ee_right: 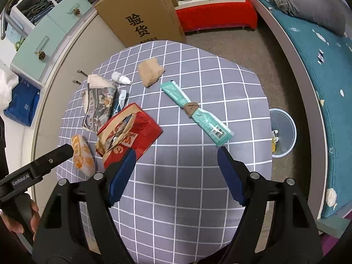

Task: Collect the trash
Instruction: 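Grasp the red-brown paper bag with the left gripper while the right grasps the teal toothbrush package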

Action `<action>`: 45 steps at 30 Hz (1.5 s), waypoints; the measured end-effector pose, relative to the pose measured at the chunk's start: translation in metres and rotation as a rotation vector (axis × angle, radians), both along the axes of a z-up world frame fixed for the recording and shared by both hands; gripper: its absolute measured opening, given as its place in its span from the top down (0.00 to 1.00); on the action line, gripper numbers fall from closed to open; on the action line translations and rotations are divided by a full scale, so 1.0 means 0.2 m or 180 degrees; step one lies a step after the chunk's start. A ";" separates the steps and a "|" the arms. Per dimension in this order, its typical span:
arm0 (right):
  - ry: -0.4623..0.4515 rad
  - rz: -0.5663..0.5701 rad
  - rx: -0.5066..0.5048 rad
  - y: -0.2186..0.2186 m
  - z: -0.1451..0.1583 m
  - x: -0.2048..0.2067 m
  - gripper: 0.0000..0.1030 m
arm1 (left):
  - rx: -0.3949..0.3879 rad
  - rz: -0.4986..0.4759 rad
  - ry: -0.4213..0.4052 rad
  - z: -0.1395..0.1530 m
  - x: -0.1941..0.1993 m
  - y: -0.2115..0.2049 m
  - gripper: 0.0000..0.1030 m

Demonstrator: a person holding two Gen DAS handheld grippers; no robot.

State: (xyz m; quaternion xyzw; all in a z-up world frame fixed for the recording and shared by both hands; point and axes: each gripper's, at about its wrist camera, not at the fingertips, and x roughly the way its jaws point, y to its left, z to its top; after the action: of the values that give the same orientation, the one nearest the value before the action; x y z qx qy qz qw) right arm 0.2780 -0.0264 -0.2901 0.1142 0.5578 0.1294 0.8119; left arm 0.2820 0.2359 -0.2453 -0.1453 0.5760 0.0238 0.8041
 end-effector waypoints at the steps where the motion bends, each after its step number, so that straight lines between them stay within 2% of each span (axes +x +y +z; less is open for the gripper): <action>1: 0.0007 -0.0004 0.0008 0.00 -0.01 0.01 0.27 | -0.0013 0.0032 0.0022 -0.01 0.01 0.01 0.28; 14: 0.0017 0.0042 0.0124 0.00 -0.08 0.08 0.27 | -0.0081 0.0202 -0.0019 -0.06 0.02 0.07 0.28; 22: 0.0042 0.0020 0.0173 -0.01 -0.11 0.11 0.27 | -0.0140 0.0211 0.0135 -0.14 0.04 0.05 0.28; 27: 0.0051 -0.0015 0.0179 -0.03 -0.12 0.12 0.27 | -0.0138 -0.0128 0.0104 -0.16 0.11 -0.07 0.28; 30: 0.0055 -0.0040 0.0164 -0.06 -0.13 0.13 0.27 | -0.0100 -0.0348 0.0287 -0.24 0.16 -0.16 0.28; 34: 0.0064 -0.0076 0.0110 -0.08 -0.14 0.15 0.26 | -0.0076 -0.0351 0.0300 -0.29 0.19 -0.20 0.28; 35: 0.0059 -0.0071 0.0086 -0.09 -0.15 0.15 0.26 | -0.0018 -0.0353 0.0294 -0.30 0.20 -0.21 0.36; 36: 0.0053 -0.0065 0.0057 -0.09 -0.16 0.16 0.26 | 0.0011 -0.0367 0.0314 -0.31 0.21 -0.22 0.56; 37: 0.0046 -0.0052 0.0023 -0.09 -0.17 0.17 0.26 | -0.0010 -0.0397 0.0353 -0.31 0.22 -0.22 0.64; 40: -0.0059 0.0129 -0.0214 -0.04 -0.19 0.20 0.26 | -0.0017 -0.0447 0.0354 -0.33 0.23 -0.23 0.73; 42: -0.0167 0.0320 -0.0394 0.00 -0.21 0.22 0.26 | 0.0003 -0.0480 0.0306 -0.33 0.22 -0.25 0.88; 45: -0.0253 0.0612 -0.0593 0.07 -0.25 0.27 0.27 | 0.0006 -0.0514 0.0274 -0.32 0.22 -0.29 0.90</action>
State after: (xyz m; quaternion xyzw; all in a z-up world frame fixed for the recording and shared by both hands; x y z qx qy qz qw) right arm 0.3315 -0.0129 -0.3397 -0.0208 0.5431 0.1587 0.8243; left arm 0.3261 0.1782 -0.3091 -0.0965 0.6199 -0.0345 0.7780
